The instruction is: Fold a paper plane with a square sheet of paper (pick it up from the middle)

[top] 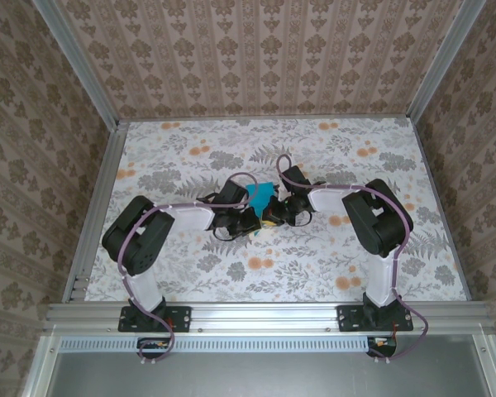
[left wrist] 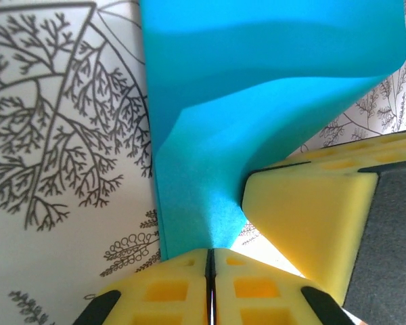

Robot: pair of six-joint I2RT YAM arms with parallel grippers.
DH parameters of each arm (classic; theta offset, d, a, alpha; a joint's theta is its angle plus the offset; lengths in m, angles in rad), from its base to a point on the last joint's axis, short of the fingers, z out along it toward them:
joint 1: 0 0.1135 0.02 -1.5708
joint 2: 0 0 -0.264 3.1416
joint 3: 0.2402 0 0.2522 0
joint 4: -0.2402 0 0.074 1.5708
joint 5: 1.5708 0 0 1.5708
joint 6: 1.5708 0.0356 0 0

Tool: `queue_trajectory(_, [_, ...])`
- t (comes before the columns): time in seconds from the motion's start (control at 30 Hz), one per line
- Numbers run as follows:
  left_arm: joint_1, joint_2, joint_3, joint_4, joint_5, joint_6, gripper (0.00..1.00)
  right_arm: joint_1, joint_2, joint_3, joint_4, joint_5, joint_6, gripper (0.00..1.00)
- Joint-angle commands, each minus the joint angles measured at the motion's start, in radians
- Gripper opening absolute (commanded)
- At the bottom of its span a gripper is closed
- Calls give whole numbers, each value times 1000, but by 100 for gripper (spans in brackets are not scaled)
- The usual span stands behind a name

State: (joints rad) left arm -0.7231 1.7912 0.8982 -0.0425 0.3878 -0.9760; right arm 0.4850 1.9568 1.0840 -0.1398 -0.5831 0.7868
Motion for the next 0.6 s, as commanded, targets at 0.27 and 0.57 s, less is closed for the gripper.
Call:
queue_trajectory(0.27, [-2,34,-13,-213,-60,37,7,-43,46,46,-32,42,-63,4])
queue_trajectory(0.57, [-2,37,-4,-226,-58,45,7,-98,69,104,-75,52,-116,4])
